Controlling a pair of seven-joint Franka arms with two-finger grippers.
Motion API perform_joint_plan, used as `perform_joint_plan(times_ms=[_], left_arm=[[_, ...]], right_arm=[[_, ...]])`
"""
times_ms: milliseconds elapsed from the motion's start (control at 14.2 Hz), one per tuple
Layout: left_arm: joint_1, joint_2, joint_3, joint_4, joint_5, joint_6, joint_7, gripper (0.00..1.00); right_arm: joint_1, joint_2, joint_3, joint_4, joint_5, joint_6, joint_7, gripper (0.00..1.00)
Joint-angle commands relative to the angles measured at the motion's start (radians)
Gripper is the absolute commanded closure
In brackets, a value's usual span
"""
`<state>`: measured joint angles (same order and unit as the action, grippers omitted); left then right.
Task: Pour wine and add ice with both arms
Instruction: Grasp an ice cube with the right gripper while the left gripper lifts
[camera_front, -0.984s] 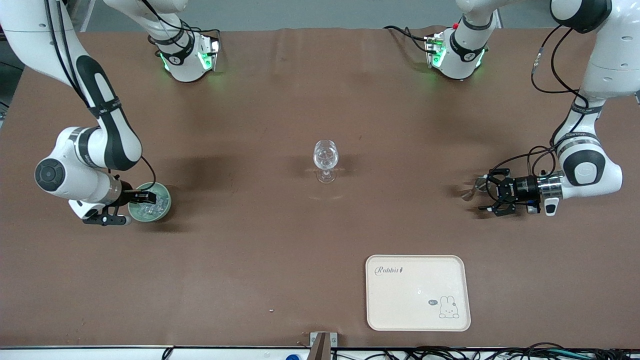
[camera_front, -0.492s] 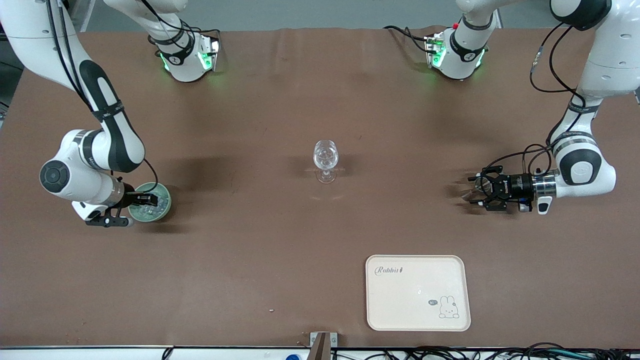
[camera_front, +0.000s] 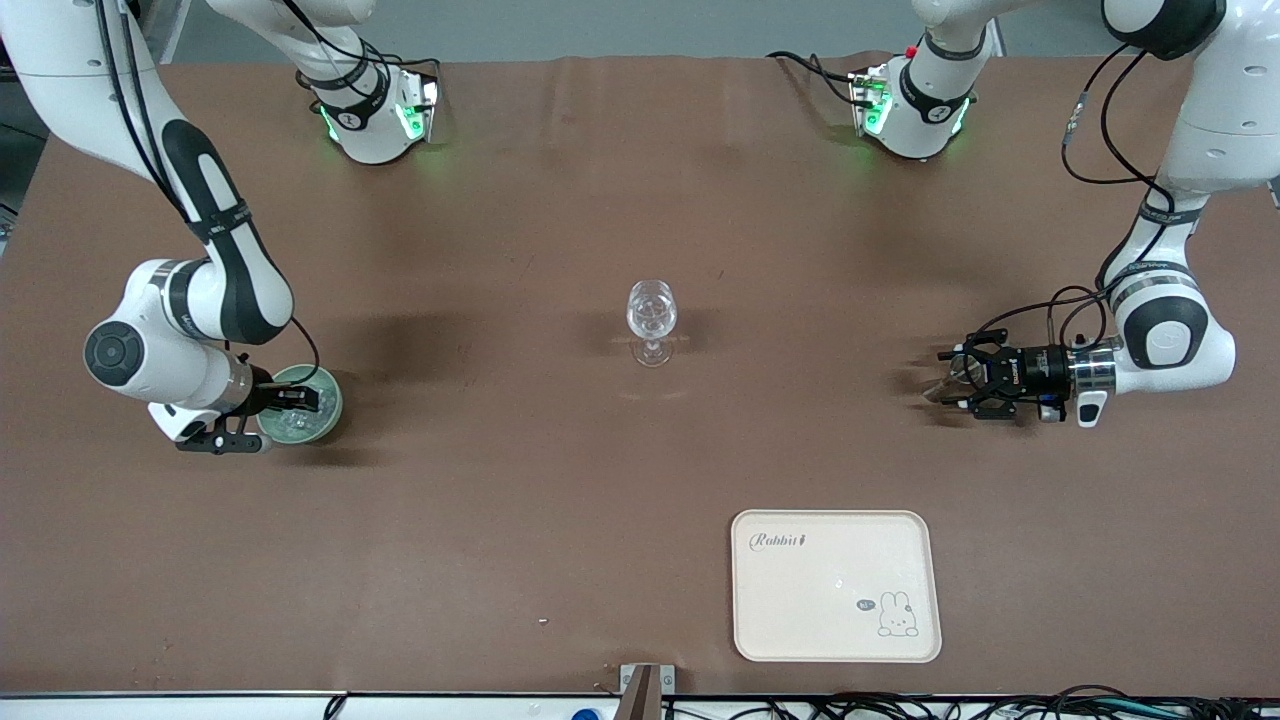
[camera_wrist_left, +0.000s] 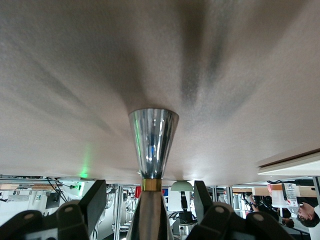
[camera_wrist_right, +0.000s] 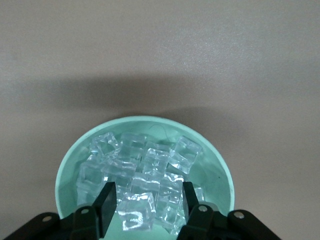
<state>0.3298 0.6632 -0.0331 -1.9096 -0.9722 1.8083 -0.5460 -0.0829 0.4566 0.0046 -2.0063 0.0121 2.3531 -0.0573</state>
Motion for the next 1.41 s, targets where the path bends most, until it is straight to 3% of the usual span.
perform_joint_plan(times_ms=[0, 422, 773, 1265, 1335], left_arm=[[0.008, 0.009, -0.001, 0.007, -0.007, -0.010, 0.015, 0.21], [0.000, 0.029, -0.002, 0.015, -0.008, -0.010, 0.011, 0.23], [0.003, 0.036, -0.002, 0.027, -0.007, -0.018, -0.005, 0.51], [0.009, 0.039, -0.001, 0.037, -0.007, -0.060, -0.006, 0.62], [0.012, 0.039, -0.001, 0.038, -0.007, -0.060, -0.006, 0.62]], right_arm=[[0.003, -0.027, 0.003, -0.022, 0.000, -0.006, 0.004, 0.39], [-0.002, -0.045, 0.001, -0.022, 0.000, -0.008, 0.002, 0.38], [0.000, -0.068, 0.003, -0.029, 0.000, -0.046, 0.002, 0.39], [0.005, -0.067, 0.003, -0.048, 0.000, -0.041, 0.001, 0.45], [0.005, -0.067, 0.003, -0.048, 0.000, -0.041, 0.002, 0.52]])
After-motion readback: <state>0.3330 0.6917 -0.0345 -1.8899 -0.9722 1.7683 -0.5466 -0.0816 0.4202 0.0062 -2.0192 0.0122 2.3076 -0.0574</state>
